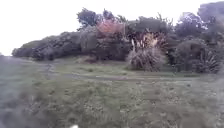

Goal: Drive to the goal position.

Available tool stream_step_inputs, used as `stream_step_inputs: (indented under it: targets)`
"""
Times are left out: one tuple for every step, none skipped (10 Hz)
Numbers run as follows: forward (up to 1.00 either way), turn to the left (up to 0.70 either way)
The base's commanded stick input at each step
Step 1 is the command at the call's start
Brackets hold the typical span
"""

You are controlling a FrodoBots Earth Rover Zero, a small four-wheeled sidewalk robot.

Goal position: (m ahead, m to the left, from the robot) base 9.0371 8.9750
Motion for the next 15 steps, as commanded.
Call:
stream_step_inputs:
  targets:
    - [1.00,0.02]
    - [1.00,0.03]
    - [1.00,0.03]
    - [1.00,0.02]
    - [1.00,0.03]
    - [1.00,0.03]
    - [1.00,0.03]
    - [1.00,0.03]
    - [1.00,0.03]
    - [1.00,0.03]
    - [1.00,0.03]
    - [1.00,0.03]
    - [1.00,0.03]
    - [1.00,0.06]
    - [1.00,0.09]
